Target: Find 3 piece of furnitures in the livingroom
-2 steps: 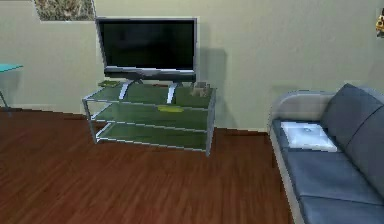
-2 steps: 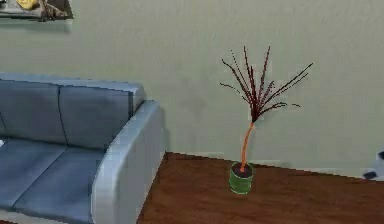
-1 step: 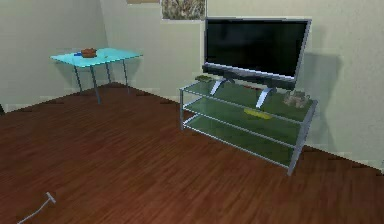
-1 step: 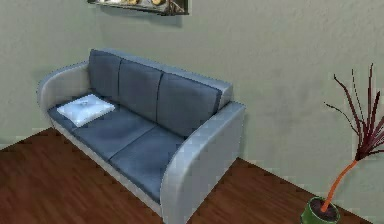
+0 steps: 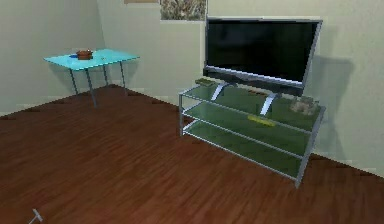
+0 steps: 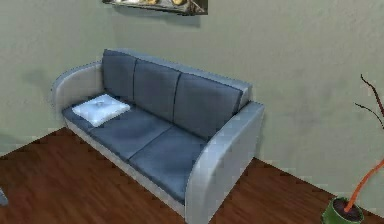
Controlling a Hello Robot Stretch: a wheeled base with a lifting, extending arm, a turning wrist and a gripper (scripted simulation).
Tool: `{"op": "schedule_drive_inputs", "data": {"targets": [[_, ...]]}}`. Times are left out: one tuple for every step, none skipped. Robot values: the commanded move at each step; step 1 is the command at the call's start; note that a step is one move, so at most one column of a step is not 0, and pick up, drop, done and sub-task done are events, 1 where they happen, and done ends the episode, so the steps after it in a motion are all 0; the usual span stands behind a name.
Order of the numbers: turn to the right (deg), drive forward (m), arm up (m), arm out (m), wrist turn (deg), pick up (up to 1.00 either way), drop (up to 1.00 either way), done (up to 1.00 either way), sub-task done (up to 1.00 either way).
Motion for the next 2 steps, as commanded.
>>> {"op": "schedule_drive_inputs", "data": {"targets": [[36.0, 0.0, 0.0, 0.0, 0.0, 0.0, 0.0, 0.0, 0.0], [0.0, 0.9, 0.0, 0.0, 0.0, 0.0, 0.0, 0.0, 0.0]]}}
